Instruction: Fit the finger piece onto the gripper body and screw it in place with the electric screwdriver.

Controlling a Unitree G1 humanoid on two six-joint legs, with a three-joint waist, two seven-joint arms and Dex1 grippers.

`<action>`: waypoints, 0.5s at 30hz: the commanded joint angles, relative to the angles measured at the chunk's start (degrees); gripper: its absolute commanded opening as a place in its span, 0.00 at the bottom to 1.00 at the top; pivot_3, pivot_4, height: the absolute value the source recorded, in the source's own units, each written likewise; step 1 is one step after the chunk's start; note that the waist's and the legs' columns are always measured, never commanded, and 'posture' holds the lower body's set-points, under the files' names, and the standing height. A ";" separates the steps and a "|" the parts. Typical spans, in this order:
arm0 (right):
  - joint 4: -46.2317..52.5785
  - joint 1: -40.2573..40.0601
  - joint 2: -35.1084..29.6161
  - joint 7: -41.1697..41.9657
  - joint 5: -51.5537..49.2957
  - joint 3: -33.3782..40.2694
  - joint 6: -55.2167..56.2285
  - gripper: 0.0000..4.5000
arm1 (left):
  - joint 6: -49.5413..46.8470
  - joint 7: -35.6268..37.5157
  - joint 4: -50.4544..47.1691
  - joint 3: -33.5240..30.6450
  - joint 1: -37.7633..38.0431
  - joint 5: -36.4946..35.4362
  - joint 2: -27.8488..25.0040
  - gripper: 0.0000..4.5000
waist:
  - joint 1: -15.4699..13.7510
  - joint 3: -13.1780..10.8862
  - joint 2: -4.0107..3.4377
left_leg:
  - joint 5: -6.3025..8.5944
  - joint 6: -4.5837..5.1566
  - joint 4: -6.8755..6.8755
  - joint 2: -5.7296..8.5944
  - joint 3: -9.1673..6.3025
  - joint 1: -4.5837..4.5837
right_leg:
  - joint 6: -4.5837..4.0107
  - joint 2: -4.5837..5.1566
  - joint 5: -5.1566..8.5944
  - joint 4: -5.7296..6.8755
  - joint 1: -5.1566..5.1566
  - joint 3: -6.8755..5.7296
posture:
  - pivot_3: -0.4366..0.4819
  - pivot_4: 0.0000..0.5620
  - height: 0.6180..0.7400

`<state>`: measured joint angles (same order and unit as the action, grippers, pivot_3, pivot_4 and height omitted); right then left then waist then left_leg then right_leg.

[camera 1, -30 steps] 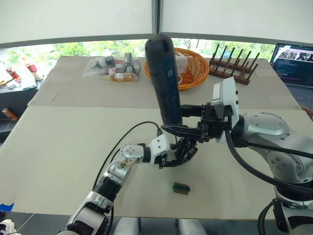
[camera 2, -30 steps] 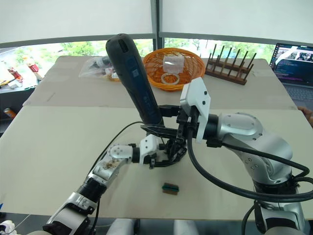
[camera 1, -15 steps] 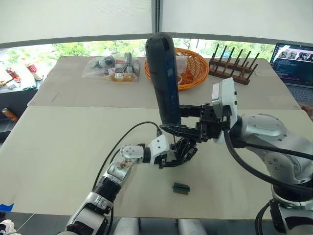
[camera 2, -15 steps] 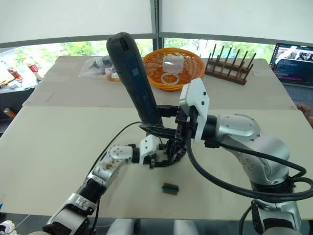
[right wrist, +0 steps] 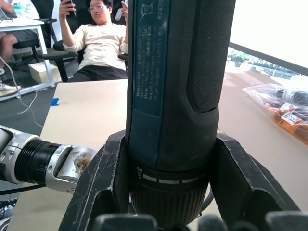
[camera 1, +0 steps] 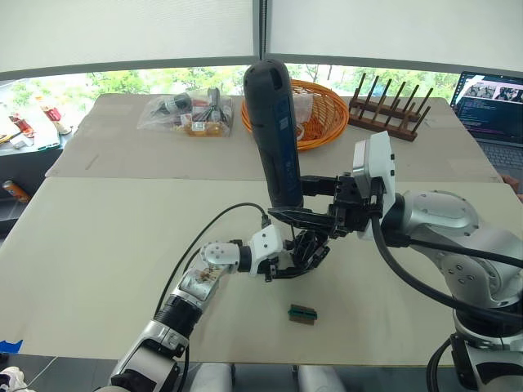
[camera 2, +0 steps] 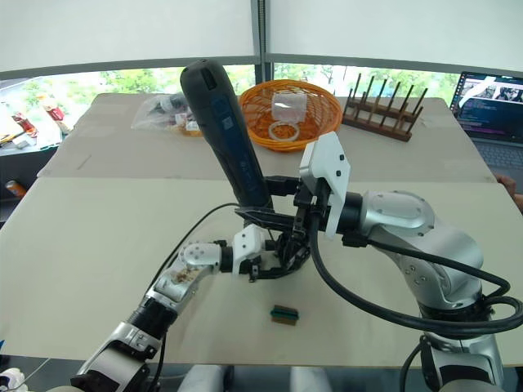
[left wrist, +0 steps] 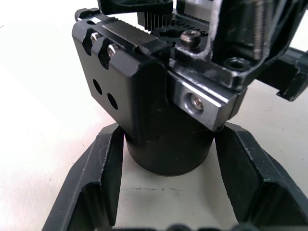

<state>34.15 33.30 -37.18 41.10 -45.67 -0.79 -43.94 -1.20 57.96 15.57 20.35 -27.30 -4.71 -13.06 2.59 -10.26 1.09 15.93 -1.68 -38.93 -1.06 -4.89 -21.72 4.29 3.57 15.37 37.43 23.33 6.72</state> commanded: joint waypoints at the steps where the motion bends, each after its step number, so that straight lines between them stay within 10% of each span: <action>1: 1.17 1.48 0.31 0.54 0.13 1.85 2.78 0.43 | 0.42 0.03 -1.75 -0.24 0.53 -0.46 -0.25 0.51 | 0.00 0.00 0.00 | 0.00 0.00 0.00 0.00 0.00 0.00 | 0.00 0.00 0.00 0.00 0.00 0.00 | 0.48 0.27 1.00; 15: 1.53 -0.05 1.05 1.44 1.83 1.48 3.63 0.43 | 0.22 0.13 -1.89 -0.27 0.54 -0.55 -0.34 0.51 | 0.00 0.00 0.00 | 0.00 0.00 0.00 0.00 0.00 0.00 | 0.00 0.00 0.00 0.00 0.00 0.00 | 0.48 0.27 1.00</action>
<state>34.13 32.94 -36.52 42.34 -43.92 -0.80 -43.47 -1.22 57.95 15.51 20.35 -27.27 -4.71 -13.08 2.60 -10.26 1.09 15.93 -1.68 -38.93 -1.06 -4.88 -21.72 4.29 3.57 15.37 37.43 23.33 6.72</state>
